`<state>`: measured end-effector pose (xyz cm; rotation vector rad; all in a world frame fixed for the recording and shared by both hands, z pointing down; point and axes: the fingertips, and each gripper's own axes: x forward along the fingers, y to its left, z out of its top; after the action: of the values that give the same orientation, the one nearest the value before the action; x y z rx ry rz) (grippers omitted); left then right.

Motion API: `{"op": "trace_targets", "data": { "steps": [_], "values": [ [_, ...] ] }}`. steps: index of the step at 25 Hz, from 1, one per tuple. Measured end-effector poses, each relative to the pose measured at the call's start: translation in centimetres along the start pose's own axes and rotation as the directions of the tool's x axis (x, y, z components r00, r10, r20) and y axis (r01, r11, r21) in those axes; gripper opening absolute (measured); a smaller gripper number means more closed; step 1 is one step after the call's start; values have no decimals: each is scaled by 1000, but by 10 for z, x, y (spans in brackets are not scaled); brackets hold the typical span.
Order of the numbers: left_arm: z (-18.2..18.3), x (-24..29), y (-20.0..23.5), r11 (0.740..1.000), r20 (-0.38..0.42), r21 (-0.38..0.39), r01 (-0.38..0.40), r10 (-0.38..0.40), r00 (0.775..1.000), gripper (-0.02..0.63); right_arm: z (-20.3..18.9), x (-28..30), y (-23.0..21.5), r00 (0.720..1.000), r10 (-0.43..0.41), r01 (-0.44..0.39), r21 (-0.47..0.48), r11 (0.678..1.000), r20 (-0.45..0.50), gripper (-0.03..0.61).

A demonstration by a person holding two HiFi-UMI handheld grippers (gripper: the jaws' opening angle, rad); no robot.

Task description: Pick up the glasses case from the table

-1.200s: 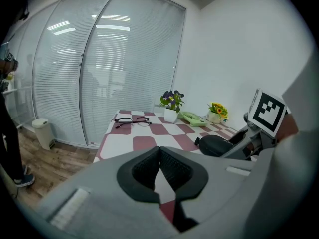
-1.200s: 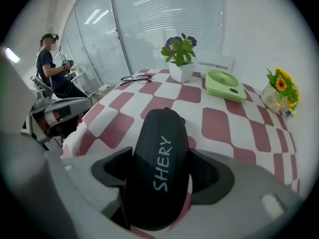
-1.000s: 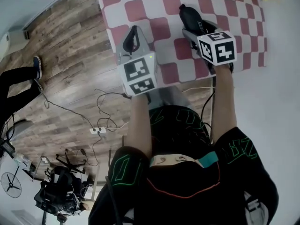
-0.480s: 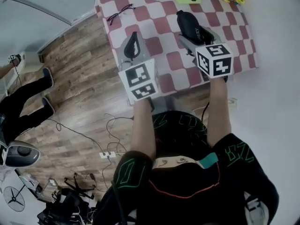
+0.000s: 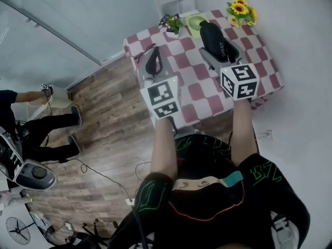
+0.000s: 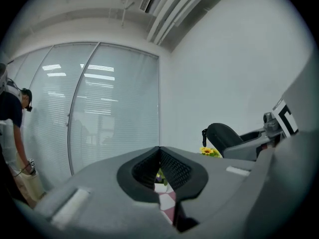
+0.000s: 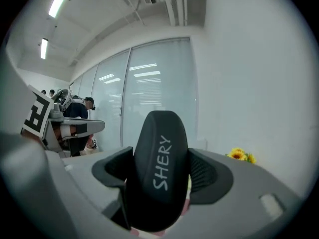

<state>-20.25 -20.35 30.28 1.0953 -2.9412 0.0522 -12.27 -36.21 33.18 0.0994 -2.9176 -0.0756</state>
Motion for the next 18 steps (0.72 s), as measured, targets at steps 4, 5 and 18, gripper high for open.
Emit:
{"op": "trace_targets", "data": {
  "steps": [4, 5, 18],
  "values": [
    [36, 3, -4, 999, 72, 43, 8, -11, 997, 9, 38, -11, -5, 990, 4, -3, -2, 1000, 142, 348],
    [41, 5, -5, 998, 85, 53, 12, -16, 996, 9, 47, -14, -7, 984, 2, -2, 5, 1000, 178, 348],
    [54, 6, -15, 996, 122, 85, 22, -32, 992, 9, 62, -35, -29, 964, -59, 63, -6, 998, 258, 348]
  ]
}}
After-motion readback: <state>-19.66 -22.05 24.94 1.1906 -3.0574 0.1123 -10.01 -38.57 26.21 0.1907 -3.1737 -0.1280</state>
